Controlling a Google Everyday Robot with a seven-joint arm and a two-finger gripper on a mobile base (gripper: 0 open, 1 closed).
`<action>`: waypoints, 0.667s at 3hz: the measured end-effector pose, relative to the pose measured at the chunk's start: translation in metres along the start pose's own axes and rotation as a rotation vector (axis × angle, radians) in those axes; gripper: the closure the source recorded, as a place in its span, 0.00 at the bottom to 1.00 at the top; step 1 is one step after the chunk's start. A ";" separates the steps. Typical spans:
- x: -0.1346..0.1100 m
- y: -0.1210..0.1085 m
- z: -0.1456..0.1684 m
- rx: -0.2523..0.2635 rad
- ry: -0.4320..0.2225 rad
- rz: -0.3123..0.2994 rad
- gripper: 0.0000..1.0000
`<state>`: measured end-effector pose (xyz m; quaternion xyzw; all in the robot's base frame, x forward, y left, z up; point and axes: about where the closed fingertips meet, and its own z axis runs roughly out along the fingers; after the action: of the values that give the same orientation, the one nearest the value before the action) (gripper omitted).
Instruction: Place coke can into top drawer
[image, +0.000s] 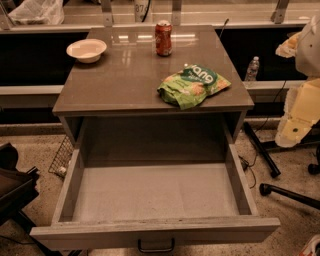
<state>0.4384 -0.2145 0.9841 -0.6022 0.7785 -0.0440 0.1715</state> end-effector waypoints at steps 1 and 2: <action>-0.002 -0.003 0.000 0.008 -0.007 0.000 0.00; -0.019 -0.035 0.004 0.086 -0.081 -0.005 0.00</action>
Offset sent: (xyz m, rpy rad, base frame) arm 0.0898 0.0194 0.0211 0.1315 -0.2353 0.0196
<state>0.4758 -0.2056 0.9940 -0.5974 0.7669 -0.0535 0.2284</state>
